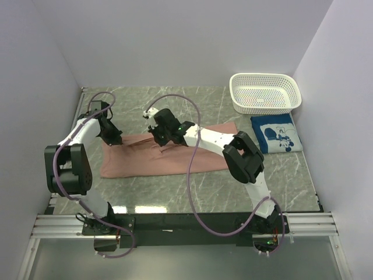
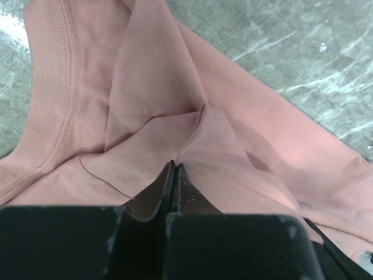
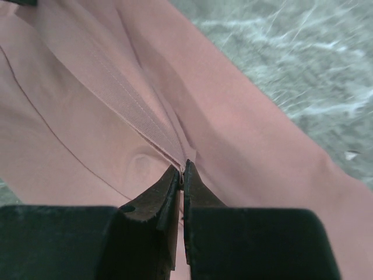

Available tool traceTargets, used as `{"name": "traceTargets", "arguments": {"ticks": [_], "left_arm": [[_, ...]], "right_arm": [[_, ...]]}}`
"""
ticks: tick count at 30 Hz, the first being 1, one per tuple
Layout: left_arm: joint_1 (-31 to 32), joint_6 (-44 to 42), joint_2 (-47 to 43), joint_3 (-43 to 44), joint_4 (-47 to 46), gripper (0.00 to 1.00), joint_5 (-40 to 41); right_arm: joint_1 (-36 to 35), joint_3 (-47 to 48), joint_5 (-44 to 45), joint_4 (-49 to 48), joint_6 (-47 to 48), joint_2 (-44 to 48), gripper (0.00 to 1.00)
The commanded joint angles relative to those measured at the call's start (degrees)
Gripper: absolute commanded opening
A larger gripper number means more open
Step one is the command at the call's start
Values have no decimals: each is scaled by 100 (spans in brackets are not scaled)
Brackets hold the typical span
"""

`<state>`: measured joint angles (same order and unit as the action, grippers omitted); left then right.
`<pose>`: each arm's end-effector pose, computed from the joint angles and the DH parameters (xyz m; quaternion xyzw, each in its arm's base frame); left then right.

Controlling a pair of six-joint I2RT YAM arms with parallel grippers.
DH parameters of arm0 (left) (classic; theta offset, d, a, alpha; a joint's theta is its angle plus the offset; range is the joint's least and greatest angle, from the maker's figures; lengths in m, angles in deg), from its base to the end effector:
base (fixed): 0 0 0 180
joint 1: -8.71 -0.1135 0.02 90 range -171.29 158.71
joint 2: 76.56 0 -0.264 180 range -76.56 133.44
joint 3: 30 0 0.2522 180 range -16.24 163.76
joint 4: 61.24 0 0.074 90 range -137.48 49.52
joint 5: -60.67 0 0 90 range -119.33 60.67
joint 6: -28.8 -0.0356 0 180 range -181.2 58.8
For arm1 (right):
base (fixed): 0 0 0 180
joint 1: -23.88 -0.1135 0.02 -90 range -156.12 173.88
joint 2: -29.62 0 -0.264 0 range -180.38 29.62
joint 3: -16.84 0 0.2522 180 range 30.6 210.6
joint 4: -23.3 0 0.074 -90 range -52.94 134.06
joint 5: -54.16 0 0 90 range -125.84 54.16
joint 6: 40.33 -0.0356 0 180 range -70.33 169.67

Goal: Fold and stack the t-shirts
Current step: Fold the tshirt

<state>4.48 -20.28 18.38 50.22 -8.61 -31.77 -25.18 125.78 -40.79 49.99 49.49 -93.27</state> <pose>0.3281 0.0227 0.2113 -0.3725 0.9068 -0.0816 0.1798 0.3195 0.3731 0.2031 -0.3920 0.8190 0.2095 0.3629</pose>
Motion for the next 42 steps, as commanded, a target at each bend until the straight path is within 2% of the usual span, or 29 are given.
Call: {"name": "traceTargets", "arguments": {"ticks": [1,17,18,22,29,33,36,38,42], "left_arm": [[-78,-146,-370,-62,-29,1,68],[-184,-164,-678,-862,-196,1,129],[-192,-173,-669,-923,-205,1,147],[-210,-199,-573,-1038,-275,1,165],[-201,-217,-766,-1091,-240,1,191],[-201,-199,-1107,-1100,-117,11,191],[-210,-182,-1345,-1021,50,29,226],[-210,-147,-1468,-916,164,44,481],[-210,-190,-1697,-634,296,45,481]], "right_arm": [[-60,-166,486,-141,238,502,5],[-605,-764,1295,-265,660,538,12],[-622,-772,1321,-247,660,529,16],[-684,-825,1383,-220,669,529,19],[-772,-1255,1348,-299,661,933,33],[-754,-1353,1199,-291,432,1302,42],[-649,-1116,830,-63,64,1312,42],[-526,-931,356,-27,-356,1312,42],[-289,-852,-636,-395,-1122,1277,41]]}}
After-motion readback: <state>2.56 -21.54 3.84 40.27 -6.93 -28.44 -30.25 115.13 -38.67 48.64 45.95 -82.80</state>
